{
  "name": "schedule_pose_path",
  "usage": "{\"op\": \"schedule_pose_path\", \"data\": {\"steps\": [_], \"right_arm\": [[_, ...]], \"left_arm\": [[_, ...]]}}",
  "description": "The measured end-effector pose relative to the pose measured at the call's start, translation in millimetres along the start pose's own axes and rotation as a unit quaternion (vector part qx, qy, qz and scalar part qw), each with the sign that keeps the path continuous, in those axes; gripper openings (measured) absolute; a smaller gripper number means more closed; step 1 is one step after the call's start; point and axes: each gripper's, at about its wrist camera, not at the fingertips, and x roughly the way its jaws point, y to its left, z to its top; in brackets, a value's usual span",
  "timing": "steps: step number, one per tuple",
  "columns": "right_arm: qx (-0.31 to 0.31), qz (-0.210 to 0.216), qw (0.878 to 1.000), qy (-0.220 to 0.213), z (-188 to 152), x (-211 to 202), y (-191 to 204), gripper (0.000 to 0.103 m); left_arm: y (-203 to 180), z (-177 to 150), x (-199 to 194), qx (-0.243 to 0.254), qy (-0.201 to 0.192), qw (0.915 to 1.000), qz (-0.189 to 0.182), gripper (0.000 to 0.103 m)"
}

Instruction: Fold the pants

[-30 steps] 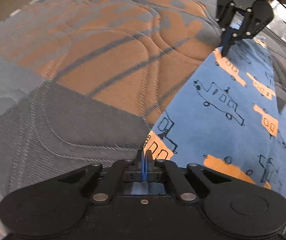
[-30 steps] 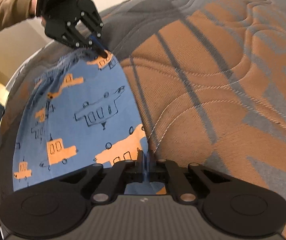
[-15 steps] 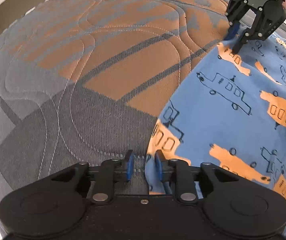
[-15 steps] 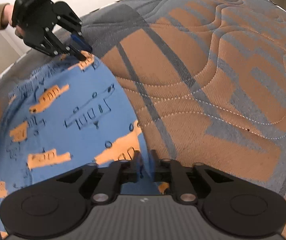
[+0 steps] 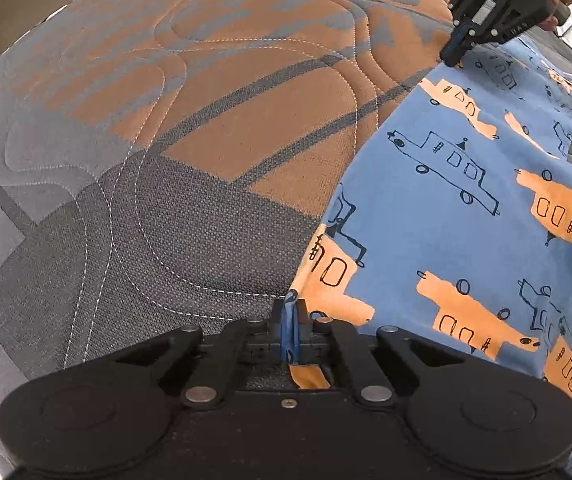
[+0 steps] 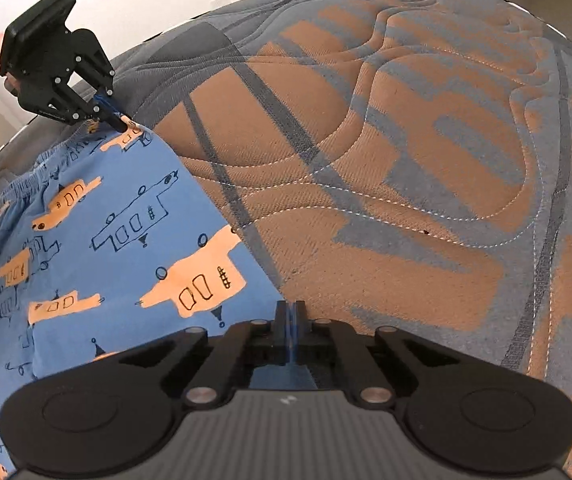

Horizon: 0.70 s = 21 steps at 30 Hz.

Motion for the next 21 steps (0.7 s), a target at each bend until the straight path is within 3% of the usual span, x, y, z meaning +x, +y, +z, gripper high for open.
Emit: {"op": "schedule_pose_path", "data": {"steps": [2, 4, 6, 14, 18, 21], "right_arm": [[-0.001, 0.003, 1.000, -0.005, -2.8, -6.4, -1.1, 0.005], [0.011, 0.004, 1.000, -0.016, -10.0, -23.5, -12.9, 0.028], [0.014, -0.005, 1.000, -0.009, -22.5, -39.9, -26.6, 0.040], [0.007, -0.023, 0.995, 0.097, -93.0, -54.3, -56.1, 0.037], [0.011, -0.016, 0.996, 0.092, -107.4, -53.8, -56.9, 0.038], [0.006, 0.017, 0.995, 0.099, -114.5, -53.7, -55.0, 0.037]], "left_arm": [[-0.9, 1.0, -0.8, -0.004, 0.002, 1.0000, 0.006, 0.016], [-2.3, 1.5, -1.6, 0.005, 0.006, 0.9999, 0.014, 0.026], [-2.4, 1.0, -2.1, 0.012, 0.008, 0.9998, 0.016, 0.027], [0.5, 2.3, 2.0, -0.001, 0.005, 0.9999, 0.014, 0.032], [2.0, 1.7, 1.4, -0.005, 0.005, 0.9999, 0.012, 0.033], [2.7, 2.2, 1.6, -0.007, 0.007, 0.9999, 0.012, 0.035]]}}
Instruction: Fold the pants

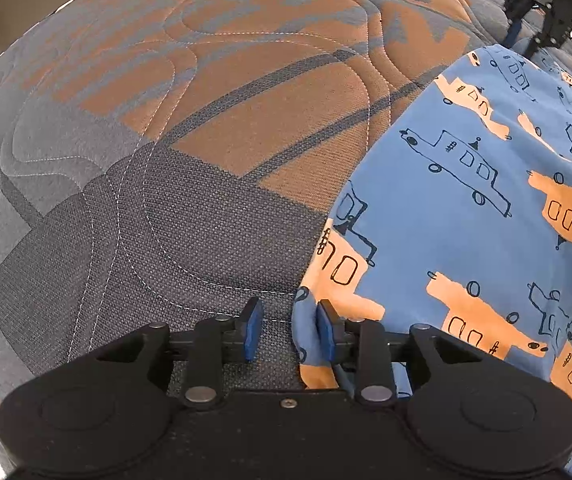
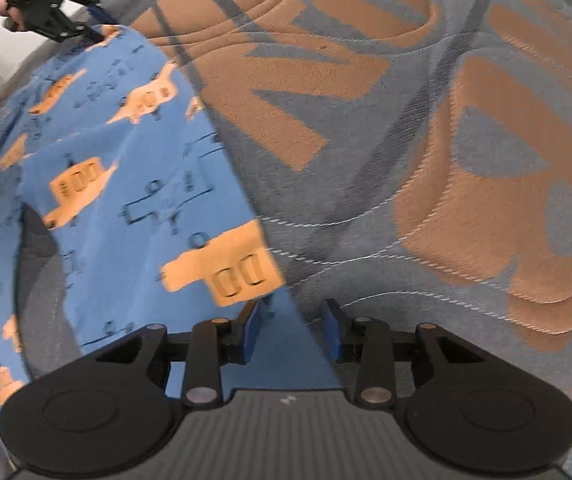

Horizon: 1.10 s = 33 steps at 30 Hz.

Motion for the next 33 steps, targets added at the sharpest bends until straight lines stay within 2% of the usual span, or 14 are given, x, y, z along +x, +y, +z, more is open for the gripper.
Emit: {"op": "schedule_pose_path", "data": {"steps": [3, 9, 11, 13, 14, 15, 17, 18, 20, 22, 26, 30, 32, 33], "right_arm": [[-0.008, 0.005, 1.000, 0.002, -1.7, -1.5, -0.3, 0.005], [0.016, -0.024, 0.999, -0.032, -13.1, -36.0, -17.1, 0.002], [0.031, -0.030, 0.999, -0.025, -13.3, -33.2, -19.4, 0.002], [0.018, -0.032, 0.999, -0.015, -7.1, -26.8, -12.0, 0.004], [0.013, -0.036, 0.999, -0.028, -0.8, -28.1, -6.8, 0.006], [0.013, -0.031, 0.998, -0.048, 6.5, -32.1, -2.2, 0.014], [0.008, -0.017, 0.998, -0.065, 14.9, -35.1, 1.6, 0.043], [-0.018, -0.011, 0.996, -0.083, 34.0, -32.6, 13.4, 0.062], [-0.039, -0.009, 0.997, -0.066, 52.7, -20.9, 18.5, 0.057], [-0.050, -0.009, 0.998, -0.047, 64.3, -10.8, 18.1, 0.043], [-0.059, -0.015, 0.998, -0.013, 65.0, -2.0, 10.9, 0.041], [-0.045, -0.012, 0.999, -0.004, 58.0, 4.0, 6.9, 0.037], [-0.044, -0.011, 0.999, -0.001, 56.7, 5.5, 7.1, 0.021], [-0.036, 0.005, 0.999, 0.001, 55.0, 5.3, 7.0, 0.001]], "left_arm": [[0.8, 0.2, 0.5, -0.001, -0.001, 1.0000, 0.004, 0.040], [1.1, -0.7, 0.2, 0.002, -0.003, 1.0000, 0.006, 0.041], [1.4, -1.5, 0.7, 0.000, -0.006, 1.0000, 0.006, 0.044], [1.3, -1.7, 1.0, -0.003, -0.008, 0.9999, 0.008, 0.046], [0.6, -1.8, 0.7, -0.003, -0.009, 0.9999, 0.009, 0.046], [-0.1, -2.0, 0.3, -0.001, -0.009, 0.9999, 0.009, 0.046], [-0.1, -2.4, 0.1, 0.003, -0.009, 0.9999, 0.008, 0.046], [0.7, -1.9, 0.3, 0.002, -0.008, 0.9999, 0.007, 0.046], [1.4, -0.4, 0.1, 0.004, -0.005, 1.0000, 0.005, 0.045], [-0.5, 0.1, -0.9, 0.014, -0.003, 0.9999, 0.003, 0.043], [-2.4, 1.3, 0.2, 0.027, 0.000, 0.9996, -0.006, 0.038], [-1.5, 3.4, 2.9, 0.031, 0.004, 0.9994, -0.016, 0.031], [-4.1, 6.1, 3.7, 0.038, 0.006, 0.9990, -0.024, 0.011], [-5.8, 7.2, 3.8, 0.040, 0.007, 0.9988, -0.028, 0.005]]}}
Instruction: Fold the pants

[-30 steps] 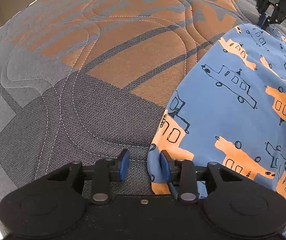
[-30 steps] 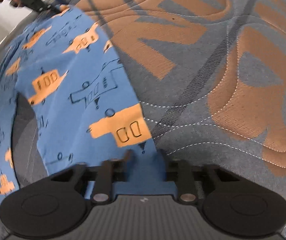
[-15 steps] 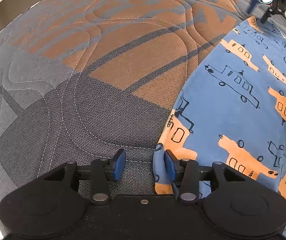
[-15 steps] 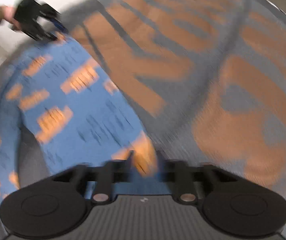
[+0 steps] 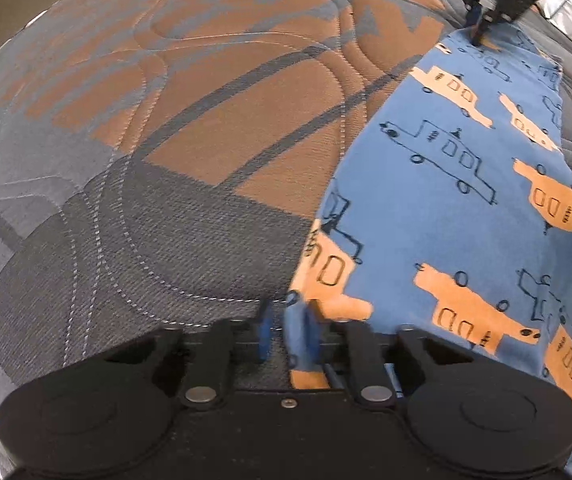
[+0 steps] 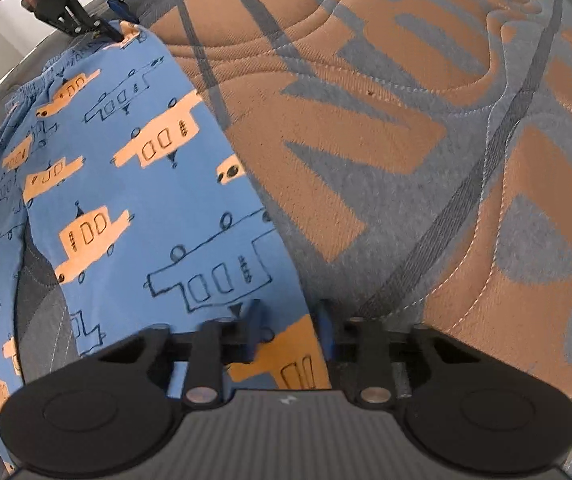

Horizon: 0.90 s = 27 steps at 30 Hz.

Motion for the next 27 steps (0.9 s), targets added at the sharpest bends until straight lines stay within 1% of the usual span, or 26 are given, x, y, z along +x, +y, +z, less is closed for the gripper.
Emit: {"op": "schedule_pose_path", "data": {"steps": [1, 3, 6, 10, 14, 19, 20, 22, 23, 27], "right_arm": [[0.003, -0.001, 1.000, -0.004, -0.8, -1.9, 0.7, 0.001], [0.003, -0.003, 1.000, -0.011, -3.0, -6.1, 3.0, 0.001], [0.013, -0.004, 0.999, -0.029, -5.4, -17.0, 6.6, 0.001], [0.016, -0.004, 0.998, -0.061, -12.9, -40.6, 22.0, 0.001], [0.026, -0.005, 0.996, -0.083, -22.8, -61.1, 42.4, 0.001], [0.016, -0.002, 0.996, -0.090, -34.9, -72.3, 85.7, 0.001], [0.016, -0.002, 0.996, -0.090, -34.9, -72.3, 85.7, 0.001], [0.013, 0.004, 0.996, -0.091, -41.3, -71.3, 104.9, 0.001], [0.012, 0.012, 0.995, -0.094, -48.1, -67.5, 122.8, 0.001], [0.025, 0.027, 0.995, -0.092, -68.4, -53.3, 157.2, 0.001]], "left_arm": [[-2.2, 1.3, -0.3, 0.003, 0.001, 1.0000, -0.004, 0.001], [-7.4, 1.7, -1.0, 0.016, 0.001, 0.9999, 0.004, 0.001], [-7.5, 0.3, -6.8, 0.008, -0.008, 0.9999, 0.007, 0.001], [-11.0, -5.9, -27.7, 0.003, -0.035, 0.9993, 0.012, 0.001], [-22.7, -13.4, -50.2, 0.016, -0.054, 0.9982, 0.019, 0.001], [-44.4, -27.8, -77.7, 0.027, -0.076, 0.9966, 0.017, 0.001], [-49.9, -31.7, -81.1, 0.031, -0.078, 0.9963, 0.016, 0.001], [-64.3, -41.2, -86.3, 0.042, -0.077, 0.9961, 0.012, 0.001], [-70.4, -45.9, -87.6, 0.047, -0.075, 0.9960, 0.011, 0.001], [-92.5, -69.1, -89.7, 0.059, -0.069, 0.9958, 0.002, 0.001]]}}
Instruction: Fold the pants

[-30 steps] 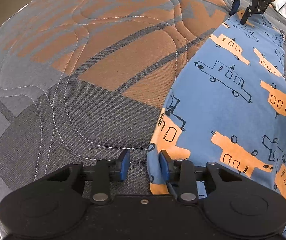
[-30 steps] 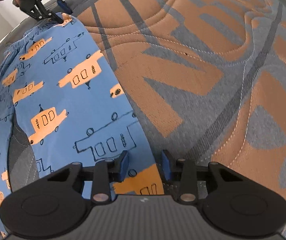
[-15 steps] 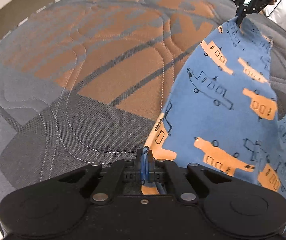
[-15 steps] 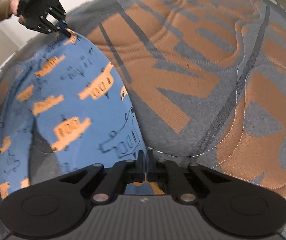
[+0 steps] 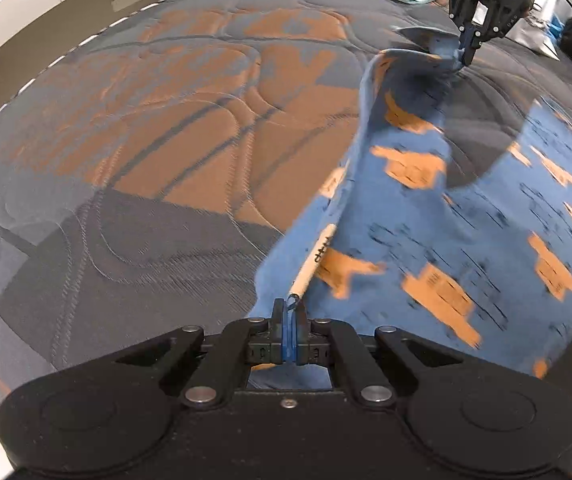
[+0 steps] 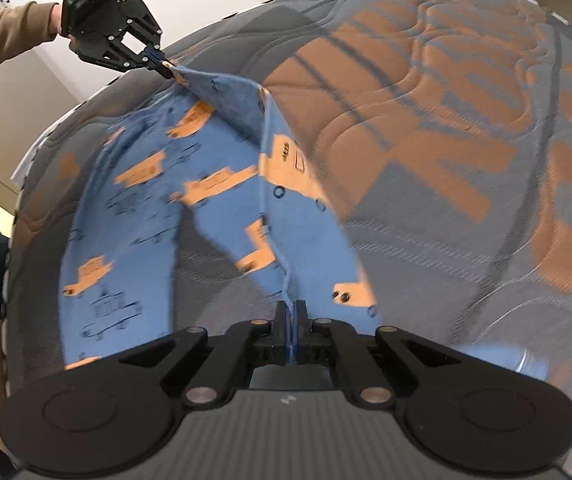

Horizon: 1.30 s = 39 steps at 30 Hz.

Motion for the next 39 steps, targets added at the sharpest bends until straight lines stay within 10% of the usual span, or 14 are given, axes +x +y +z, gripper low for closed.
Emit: {"op": "schedule_pose_path", "data": {"steps": [16, 39], "right_arm": [[0.024, -0.028, 0.999, -0.013, -63.5, 66.3, 84.9, 0.001], [0.009, -0.116, 0.988, -0.099, -88.6, 6.8, 139.6, 0.001]], "left_arm": [[-48.3, -51.7, 27.6, 0.029, 0.011, 0.9981, 0.053, 0.002], [-103.2, -66.0, -31.5, 0.035, -0.082, 0.9881, 0.125, 0.001]]}}
